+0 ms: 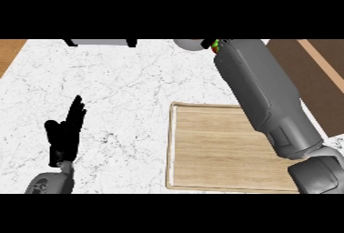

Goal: Pick the tomato from the tray and place it in the cardboard box

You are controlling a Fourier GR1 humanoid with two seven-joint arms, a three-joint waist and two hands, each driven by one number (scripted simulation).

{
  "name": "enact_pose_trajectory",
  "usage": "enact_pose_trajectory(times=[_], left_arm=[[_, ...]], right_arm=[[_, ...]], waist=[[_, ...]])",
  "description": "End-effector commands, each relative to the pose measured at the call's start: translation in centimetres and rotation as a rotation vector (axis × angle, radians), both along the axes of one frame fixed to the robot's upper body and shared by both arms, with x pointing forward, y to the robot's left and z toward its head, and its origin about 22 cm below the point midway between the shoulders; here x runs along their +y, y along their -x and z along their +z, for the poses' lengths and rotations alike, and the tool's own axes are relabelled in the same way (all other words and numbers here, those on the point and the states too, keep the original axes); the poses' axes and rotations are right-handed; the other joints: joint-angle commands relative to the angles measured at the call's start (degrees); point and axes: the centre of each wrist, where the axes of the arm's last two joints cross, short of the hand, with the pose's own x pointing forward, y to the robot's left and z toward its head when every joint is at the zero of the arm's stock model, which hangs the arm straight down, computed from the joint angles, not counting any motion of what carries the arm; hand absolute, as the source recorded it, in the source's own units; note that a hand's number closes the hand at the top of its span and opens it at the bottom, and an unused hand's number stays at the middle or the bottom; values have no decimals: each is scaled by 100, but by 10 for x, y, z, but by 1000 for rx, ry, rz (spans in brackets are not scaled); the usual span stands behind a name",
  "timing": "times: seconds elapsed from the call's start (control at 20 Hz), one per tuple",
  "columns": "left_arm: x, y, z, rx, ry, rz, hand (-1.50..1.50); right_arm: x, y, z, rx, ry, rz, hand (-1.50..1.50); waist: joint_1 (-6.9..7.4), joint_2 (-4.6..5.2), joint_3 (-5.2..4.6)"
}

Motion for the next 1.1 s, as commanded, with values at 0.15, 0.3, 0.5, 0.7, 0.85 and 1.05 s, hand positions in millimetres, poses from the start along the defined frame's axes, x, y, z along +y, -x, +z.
enact_pose_trajectory(times=[0.15, 0.3, 0.5, 0.7, 0.85, 1.05], left_arm=[[12, 6, -5, 7, -8, 34, 0], [3, 17, -8, 27, 1, 21, 0], [10, 12, -6, 15, 13, 22, 0], [2, -5, -10, 3, 11, 17, 0], [8, 8, 1, 3, 13, 15, 0], [-7, 13, -24, 2, -1, 18, 0]], right_arm=[[-4, 3, 52, -147, 8, -142, 150], [-20, 3, 78, -128, 75, -196, 150], [-62, -1, 77, -154, 141, -222, 150], [-107, -6, 69, -223, 116, -271, 150], [-143, -3, 57, -230, 96, -253, 150], [-180, 7, 41, -264, 62, -254, 150]], waist=[[-114, -27, 0], [-136, -55, 2], [-134, -27, 0], [-97, 20, 0], [-55, 2, 5], [-144, -5, 3]])
